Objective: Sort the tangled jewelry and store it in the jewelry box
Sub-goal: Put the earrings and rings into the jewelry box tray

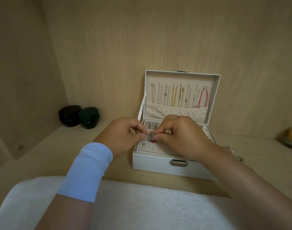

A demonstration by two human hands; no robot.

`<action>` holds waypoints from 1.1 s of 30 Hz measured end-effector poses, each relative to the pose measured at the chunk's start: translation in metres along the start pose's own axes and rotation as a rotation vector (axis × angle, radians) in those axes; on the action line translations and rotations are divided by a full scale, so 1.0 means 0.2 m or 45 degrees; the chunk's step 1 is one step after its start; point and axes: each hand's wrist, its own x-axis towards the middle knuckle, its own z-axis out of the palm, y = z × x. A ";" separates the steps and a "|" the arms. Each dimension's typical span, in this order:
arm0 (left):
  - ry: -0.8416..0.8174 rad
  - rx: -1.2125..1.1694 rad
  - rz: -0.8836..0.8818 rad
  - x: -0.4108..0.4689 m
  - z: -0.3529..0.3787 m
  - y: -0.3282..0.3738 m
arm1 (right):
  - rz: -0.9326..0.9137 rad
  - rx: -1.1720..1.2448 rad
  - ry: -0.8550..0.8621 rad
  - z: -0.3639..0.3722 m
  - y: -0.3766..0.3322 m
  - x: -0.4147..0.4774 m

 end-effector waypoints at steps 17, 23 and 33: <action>-0.150 0.144 -0.021 -0.01 -0.02 -0.04 | -0.172 -0.414 -0.178 0.04 -0.09 -0.01; -0.146 0.124 0.010 -0.02 0.00 0.00 | -0.105 -0.288 -0.220 0.01 -0.08 -0.01; 0.019 0.019 0.057 -0.04 0.01 0.09 | 0.187 0.005 -0.020 -0.39 0.09 -0.07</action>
